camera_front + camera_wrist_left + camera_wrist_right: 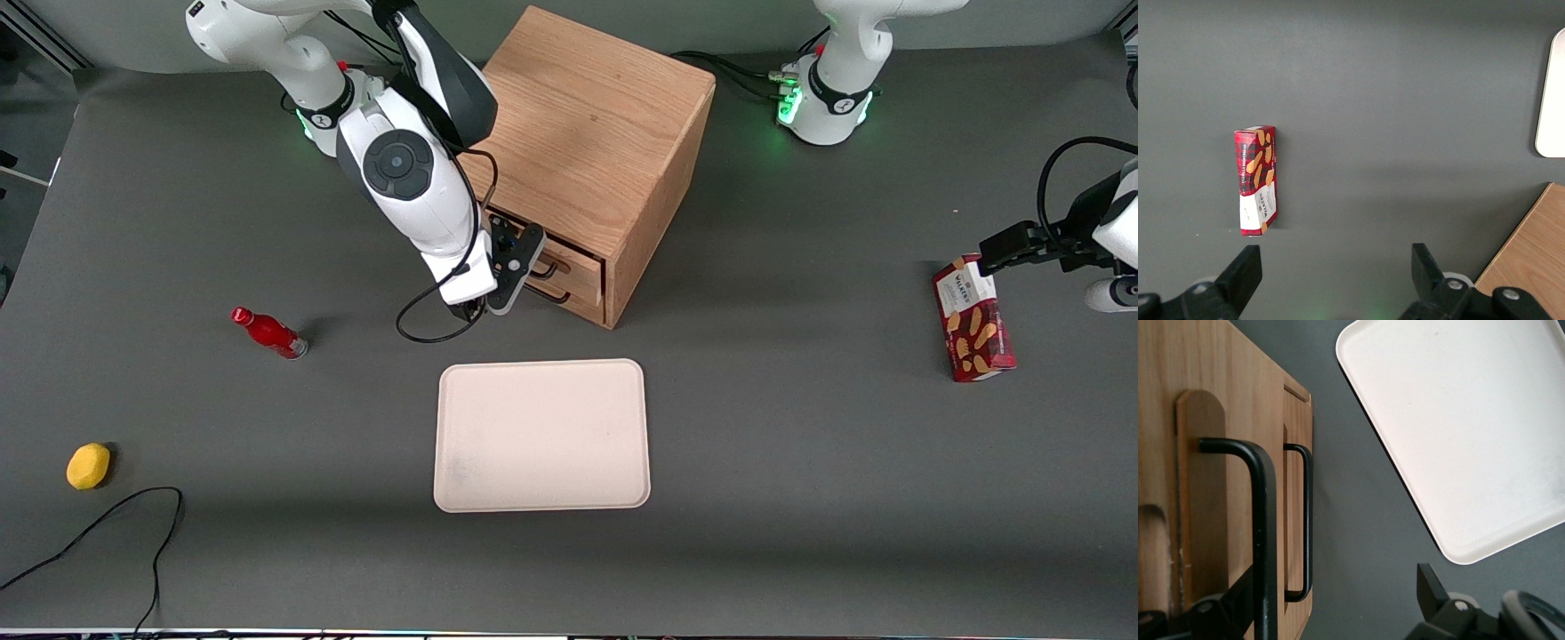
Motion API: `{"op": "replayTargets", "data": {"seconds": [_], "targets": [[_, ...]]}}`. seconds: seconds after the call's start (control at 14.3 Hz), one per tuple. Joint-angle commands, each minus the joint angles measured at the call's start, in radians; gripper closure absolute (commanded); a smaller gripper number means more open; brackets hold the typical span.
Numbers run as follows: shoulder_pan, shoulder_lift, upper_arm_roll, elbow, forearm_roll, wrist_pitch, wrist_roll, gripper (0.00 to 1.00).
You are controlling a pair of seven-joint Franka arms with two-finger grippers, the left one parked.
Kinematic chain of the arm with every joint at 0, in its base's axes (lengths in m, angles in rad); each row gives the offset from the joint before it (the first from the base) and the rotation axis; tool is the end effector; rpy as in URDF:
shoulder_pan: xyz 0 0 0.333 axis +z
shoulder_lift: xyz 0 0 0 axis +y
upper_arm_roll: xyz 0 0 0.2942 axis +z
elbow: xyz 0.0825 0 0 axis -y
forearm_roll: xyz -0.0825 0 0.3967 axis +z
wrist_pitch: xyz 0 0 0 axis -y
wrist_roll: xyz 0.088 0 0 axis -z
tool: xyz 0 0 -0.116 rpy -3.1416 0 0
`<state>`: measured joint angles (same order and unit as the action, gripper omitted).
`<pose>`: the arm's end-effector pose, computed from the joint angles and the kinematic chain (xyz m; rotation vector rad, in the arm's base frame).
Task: Open upper drawer
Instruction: 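Pull the upper drawer outward by its handle with the right gripper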
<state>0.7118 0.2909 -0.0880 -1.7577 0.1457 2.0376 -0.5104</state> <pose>0.5126 0.3843 0.3661 -2.6120 -1.5507 0.0231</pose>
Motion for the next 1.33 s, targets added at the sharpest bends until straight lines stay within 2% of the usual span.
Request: {"op": "replayTargets", "data": {"seconds": [0.0, 1.26], "targets": [[-0.002, -0.015, -0.006, -0.01, -0.012, 0.01, -0.025, 0.0], [-0.026, 0.036, -0.065, 0.063, -0.008, 0.01, -0.074, 0.0]]}}
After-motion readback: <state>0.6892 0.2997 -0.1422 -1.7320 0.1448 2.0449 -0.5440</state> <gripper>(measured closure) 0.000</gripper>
